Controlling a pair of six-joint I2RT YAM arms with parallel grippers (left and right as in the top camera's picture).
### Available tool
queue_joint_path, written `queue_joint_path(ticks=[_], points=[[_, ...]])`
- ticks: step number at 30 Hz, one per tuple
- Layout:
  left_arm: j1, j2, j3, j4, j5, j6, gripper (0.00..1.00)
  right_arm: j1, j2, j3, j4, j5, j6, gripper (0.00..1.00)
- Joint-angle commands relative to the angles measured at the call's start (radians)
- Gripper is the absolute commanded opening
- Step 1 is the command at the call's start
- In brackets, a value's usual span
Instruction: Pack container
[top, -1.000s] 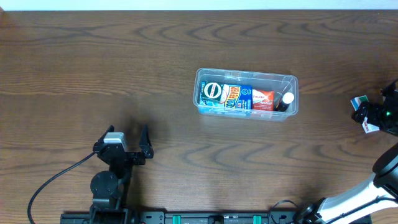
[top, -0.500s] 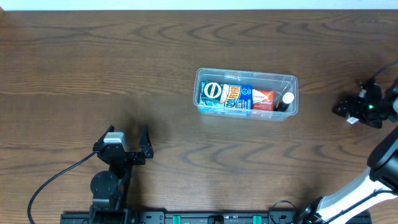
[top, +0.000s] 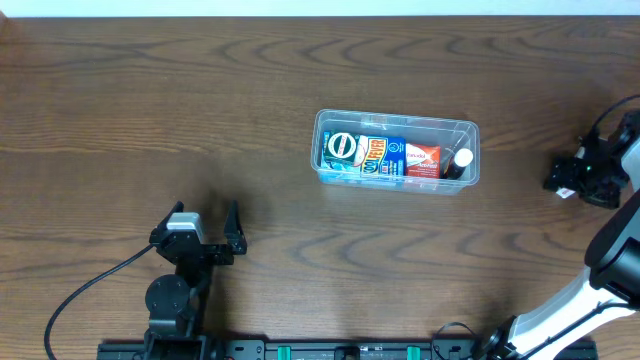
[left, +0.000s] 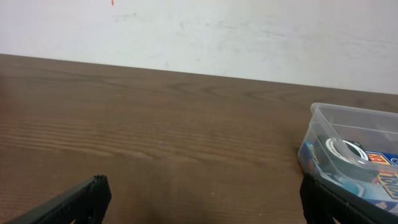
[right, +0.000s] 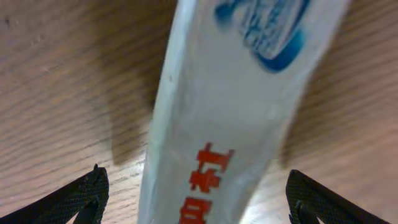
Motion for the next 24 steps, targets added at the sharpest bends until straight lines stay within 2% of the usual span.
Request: queue_joint_path(ticks=[1,13,24], points=[[-0.006,-0.001,-0.014,-0.04,-0.008,0.013,0.98,0.031,-0.023,0.07,-0.017,0.084,0.072,0.88],[-0.006,-0.001,-0.014,-0.04,-0.008,0.013,0.98,0.075,-0.024,0.088,0.015,-0.01,0.149,0.85],[-0.006,-0.001,-0.014,-0.04,-0.008,0.013,0.98,0.151,-0.024,0.088,0.033,-0.03,0.111,0.83]])
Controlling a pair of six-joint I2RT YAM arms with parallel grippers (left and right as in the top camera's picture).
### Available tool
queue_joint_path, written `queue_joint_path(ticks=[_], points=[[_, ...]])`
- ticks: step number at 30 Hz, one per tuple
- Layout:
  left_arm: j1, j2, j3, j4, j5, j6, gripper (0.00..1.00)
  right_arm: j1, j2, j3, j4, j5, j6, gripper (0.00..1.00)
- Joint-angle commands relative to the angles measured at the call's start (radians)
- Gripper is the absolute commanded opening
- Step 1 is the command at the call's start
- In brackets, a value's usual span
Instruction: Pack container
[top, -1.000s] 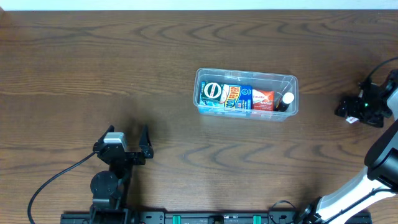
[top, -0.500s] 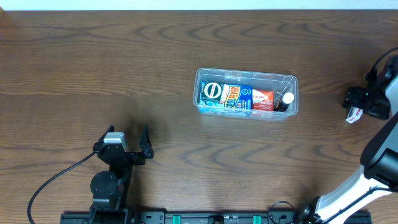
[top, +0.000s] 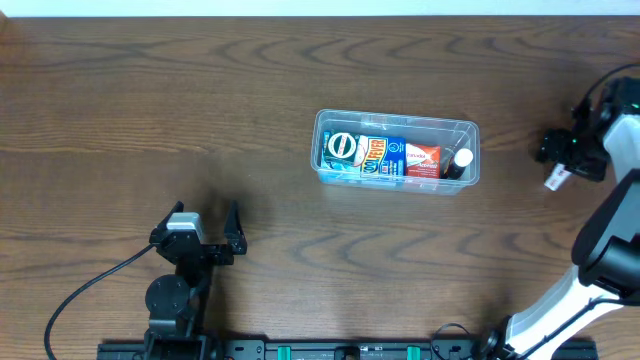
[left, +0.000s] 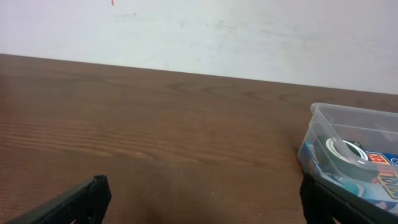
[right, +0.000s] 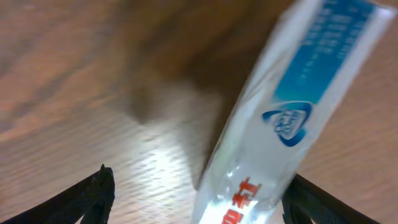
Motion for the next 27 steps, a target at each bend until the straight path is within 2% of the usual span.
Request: queue_joint_path(ticks=[1,4,7,19,27], points=[[-0.006,-0.001,-0.014,-0.04,-0.008,0.013,0.98,0.036,-0.024,0.012,0.004,-0.006,-0.022,0.84],[-0.006,-0.001,-0.014,-0.04,-0.008,0.013,0.98,0.051,-0.024,0.012,0.003,0.06,-0.006,0.84],[-0.006,-0.001,-0.014,-0.04,-0.008,0.013,0.98,0.05,-0.025,0.012,0.0,0.106,0.09,0.83],[-0.006,-0.001,-0.014,-0.04,-0.008,0.013,0.98,0.051,-0.027,0.013,0.035,-0.028,0.105,0.84],[-0.006,-0.001,-0.014,-0.04,-0.008,0.013,0.98,0.066,-0.04,0.015,0.072,-0.092,0.105,0.79]])
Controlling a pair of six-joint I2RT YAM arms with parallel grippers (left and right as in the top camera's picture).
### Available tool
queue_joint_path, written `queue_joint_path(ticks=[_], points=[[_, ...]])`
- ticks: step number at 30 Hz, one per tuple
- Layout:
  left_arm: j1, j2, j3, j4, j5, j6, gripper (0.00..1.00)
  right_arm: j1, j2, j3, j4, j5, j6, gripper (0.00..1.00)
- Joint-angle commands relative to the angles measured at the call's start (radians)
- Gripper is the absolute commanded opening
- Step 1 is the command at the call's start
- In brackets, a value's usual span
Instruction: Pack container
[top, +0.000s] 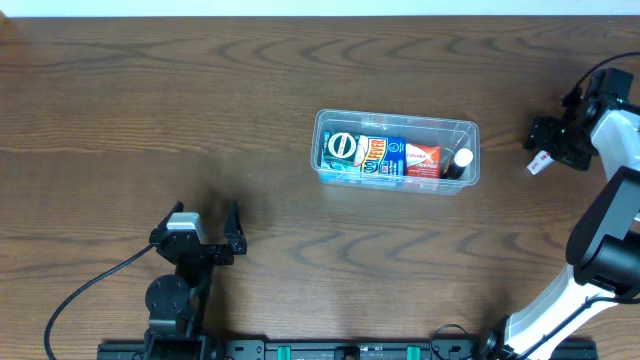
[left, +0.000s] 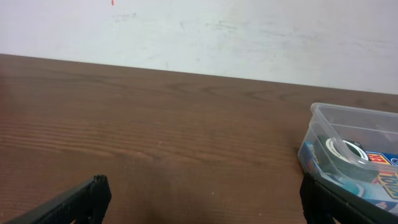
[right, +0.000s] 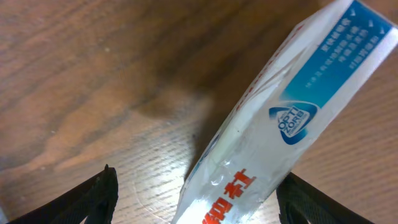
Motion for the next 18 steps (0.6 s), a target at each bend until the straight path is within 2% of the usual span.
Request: queue_joint_path(ticks=[1,18], points=[[-0.006,-0.001,-0.014,-0.04,-0.008,0.013,0.98,0.021,-0.042,0.015,0.007,-0.032,0.014,0.79],[-0.006,-0.001,-0.014,-0.04,-0.008,0.013,0.98,0.072,-0.14,0.016,0.049,-0.037,0.029,0.79]])
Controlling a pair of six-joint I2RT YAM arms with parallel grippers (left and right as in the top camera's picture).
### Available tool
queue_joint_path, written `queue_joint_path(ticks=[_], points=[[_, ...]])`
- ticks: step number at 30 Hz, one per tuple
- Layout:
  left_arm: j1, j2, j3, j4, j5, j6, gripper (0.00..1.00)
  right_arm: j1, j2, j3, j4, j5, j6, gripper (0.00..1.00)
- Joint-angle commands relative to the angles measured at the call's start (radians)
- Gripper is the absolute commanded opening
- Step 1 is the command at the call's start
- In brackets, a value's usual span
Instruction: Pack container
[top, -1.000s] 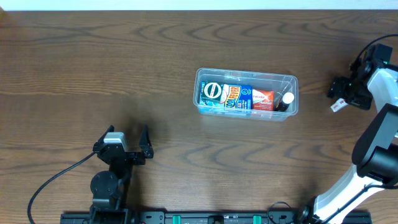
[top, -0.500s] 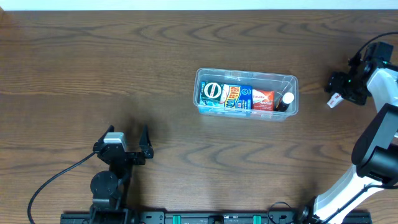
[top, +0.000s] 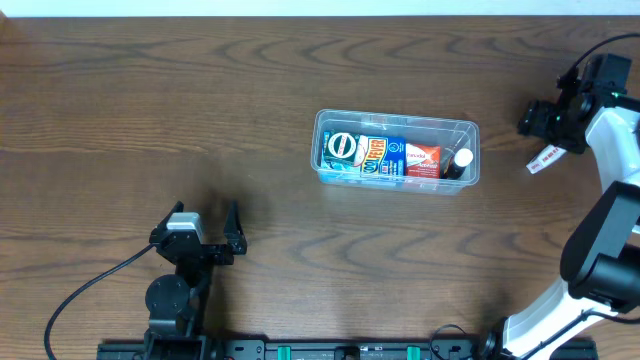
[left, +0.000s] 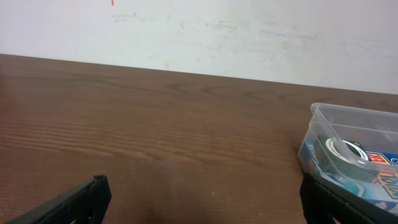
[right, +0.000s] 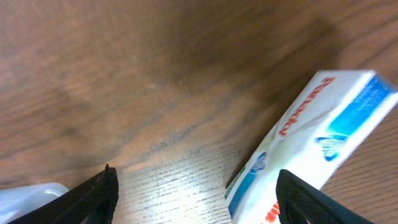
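Observation:
The clear plastic container (top: 397, 150) stands mid-table, holding a tape roll, blue and red packets and a small dark bottle; its left end (left: 354, 146) shows in the left wrist view. A white toothpaste box (top: 545, 158) lies on the table to its right, and shows again (right: 311, 143) in the right wrist view. My right gripper (top: 538, 120) hovers just beyond the box, open (right: 196, 199), with nothing between its fingers; the box lies partly behind the right-hand finger. My left gripper (top: 207, 214) rests open (left: 202, 199) at the front left.
Bare brown wood table (top: 200, 90) surrounds the container. A white wall (left: 199, 31) rises behind the far edge. A black cable (top: 90, 285) runs from the left arm's base at the front.
The right gripper has shifted farther back, off the toothpaste box. The box now sits off to the right in the wrist view, smaller and flat on the table. The left arm is unchanged.
At first the right gripper was at the table's right edge with the toothpaste box close between its spread fingers. At the two later moments gripper and box stood progressively closer to the container. Now the box lies beside the container's right end, apart from the gripper.

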Motion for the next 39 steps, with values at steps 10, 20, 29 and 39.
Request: queue_joint_path(ticks=[10,20,29,39], points=[[-0.006,-0.001,-0.014,-0.04,-0.008,0.013,0.98,0.018,-0.047,0.016,0.005,-0.009,0.06,0.8],[-0.006,-0.001,-0.014,-0.04,-0.008,0.013,0.98,0.036,-0.042,0.015,0.036,-0.008,0.128,0.81],[-0.006,-0.001,-0.014,-0.04,-0.008,0.013,0.98,0.043,0.035,0.015,0.056,0.013,0.19,0.8],[-0.006,-0.001,-0.014,-0.04,-0.008,0.013,0.98,0.04,0.068,0.015,0.045,0.108,0.208,0.8]])
